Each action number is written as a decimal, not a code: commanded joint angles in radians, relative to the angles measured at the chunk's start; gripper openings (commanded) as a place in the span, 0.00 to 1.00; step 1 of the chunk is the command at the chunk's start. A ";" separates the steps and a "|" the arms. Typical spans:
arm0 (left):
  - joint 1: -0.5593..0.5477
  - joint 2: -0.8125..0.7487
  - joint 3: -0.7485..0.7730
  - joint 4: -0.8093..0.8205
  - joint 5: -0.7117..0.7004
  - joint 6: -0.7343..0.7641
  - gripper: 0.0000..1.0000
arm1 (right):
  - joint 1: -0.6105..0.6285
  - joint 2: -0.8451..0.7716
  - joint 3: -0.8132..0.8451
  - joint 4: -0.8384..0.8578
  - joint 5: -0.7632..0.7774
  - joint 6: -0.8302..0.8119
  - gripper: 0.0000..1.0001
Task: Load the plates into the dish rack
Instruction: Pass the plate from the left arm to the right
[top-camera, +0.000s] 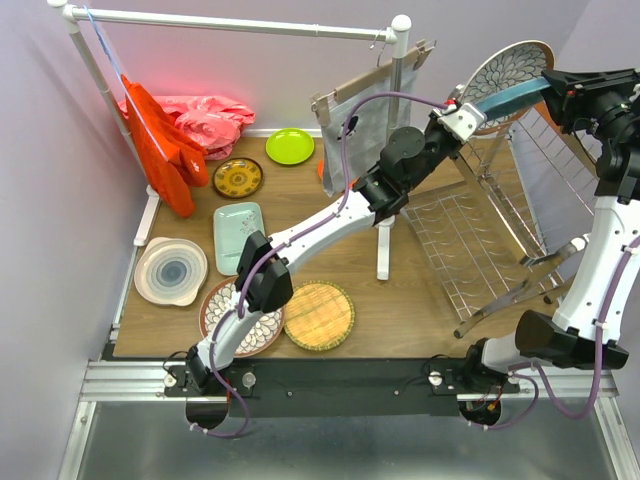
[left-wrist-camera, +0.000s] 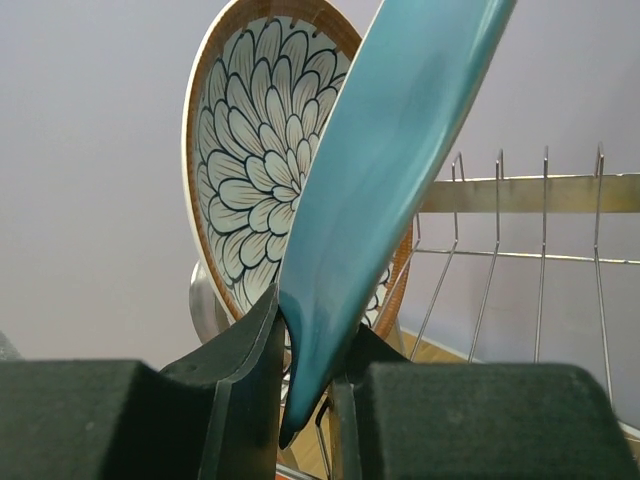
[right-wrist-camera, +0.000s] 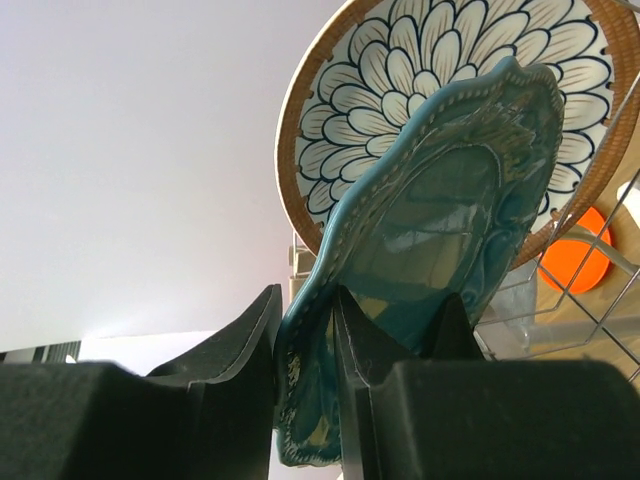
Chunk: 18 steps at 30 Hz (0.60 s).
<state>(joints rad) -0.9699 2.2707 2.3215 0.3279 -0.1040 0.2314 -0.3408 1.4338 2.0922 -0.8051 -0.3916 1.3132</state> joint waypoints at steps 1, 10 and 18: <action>-0.007 -0.073 -0.014 0.102 0.033 -0.041 0.32 | -0.017 -0.009 0.014 0.038 -0.021 0.006 0.26; -0.009 -0.088 -0.037 0.109 0.050 -0.049 0.44 | -0.040 -0.010 0.011 0.038 -0.021 0.004 0.25; -0.009 -0.134 -0.103 0.135 0.099 -0.060 0.52 | -0.067 -0.003 0.022 0.037 -0.012 -0.002 0.25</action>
<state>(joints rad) -0.9565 2.2147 2.2372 0.3676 -0.0639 0.2272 -0.3767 1.4342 2.0918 -0.8375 -0.4179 1.3201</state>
